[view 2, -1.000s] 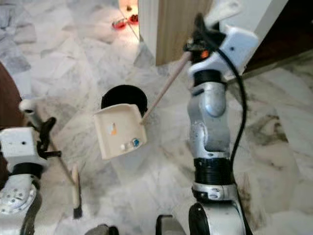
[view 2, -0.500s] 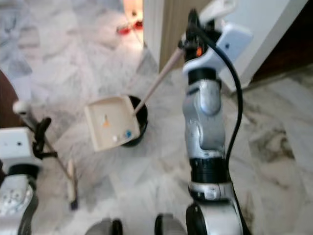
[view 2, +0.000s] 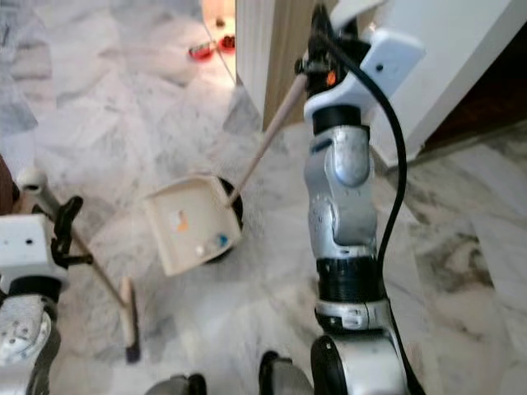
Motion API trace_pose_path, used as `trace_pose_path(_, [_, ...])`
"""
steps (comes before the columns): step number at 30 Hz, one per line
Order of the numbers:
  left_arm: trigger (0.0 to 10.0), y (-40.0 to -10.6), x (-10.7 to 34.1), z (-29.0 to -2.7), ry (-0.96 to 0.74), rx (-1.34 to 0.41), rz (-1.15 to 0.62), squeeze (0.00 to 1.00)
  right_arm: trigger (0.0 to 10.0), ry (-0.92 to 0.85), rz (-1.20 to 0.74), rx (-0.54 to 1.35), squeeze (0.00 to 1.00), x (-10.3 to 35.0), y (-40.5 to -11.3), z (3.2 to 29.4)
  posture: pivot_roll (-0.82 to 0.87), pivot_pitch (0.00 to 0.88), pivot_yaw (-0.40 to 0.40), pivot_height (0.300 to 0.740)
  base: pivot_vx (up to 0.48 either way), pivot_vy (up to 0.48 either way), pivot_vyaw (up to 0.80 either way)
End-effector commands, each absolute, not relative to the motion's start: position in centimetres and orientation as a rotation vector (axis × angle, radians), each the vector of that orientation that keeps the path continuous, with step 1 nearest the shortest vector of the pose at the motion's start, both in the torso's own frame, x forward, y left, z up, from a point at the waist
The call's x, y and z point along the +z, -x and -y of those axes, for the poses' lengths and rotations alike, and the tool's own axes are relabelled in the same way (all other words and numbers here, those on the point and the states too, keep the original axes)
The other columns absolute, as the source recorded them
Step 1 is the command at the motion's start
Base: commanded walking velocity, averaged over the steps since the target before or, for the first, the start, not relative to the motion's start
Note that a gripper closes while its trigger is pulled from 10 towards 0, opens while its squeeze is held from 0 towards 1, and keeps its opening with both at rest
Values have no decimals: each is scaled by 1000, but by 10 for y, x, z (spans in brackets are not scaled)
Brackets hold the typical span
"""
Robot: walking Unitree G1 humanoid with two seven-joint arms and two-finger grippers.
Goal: Sweep floor
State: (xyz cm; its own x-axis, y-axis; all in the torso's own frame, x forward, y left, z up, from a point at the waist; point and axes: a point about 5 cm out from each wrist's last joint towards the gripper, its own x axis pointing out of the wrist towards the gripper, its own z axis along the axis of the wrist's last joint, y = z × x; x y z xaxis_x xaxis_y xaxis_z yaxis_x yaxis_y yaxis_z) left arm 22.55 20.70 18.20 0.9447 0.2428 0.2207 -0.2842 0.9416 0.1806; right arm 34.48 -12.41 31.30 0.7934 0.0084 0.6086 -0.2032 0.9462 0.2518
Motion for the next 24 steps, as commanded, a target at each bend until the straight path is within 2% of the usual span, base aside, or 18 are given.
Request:
trace_pose_path(1, [10000, -220, 192, -210, -230, 291, 245, 0, 10000, -325, 759, 155, 0, 336, -333, 118, 31, 214, -54, 740, 375, 0, 0])
trace_pose_path(11, [10000, -220, 194, -210, -235, 294, 255, 0, 10000, -347, 764, 190, 0, 338, -329, 112, 31, 196, -55, 740, 376, 0, 0])
trace_pose_path(24, [10000, -219, 191, -205, -215, 285, 246, 0, 10000, -371, 737, 249, 0, 338, -327, 99, 29, 222, -58, 740, 375, 0, 0])
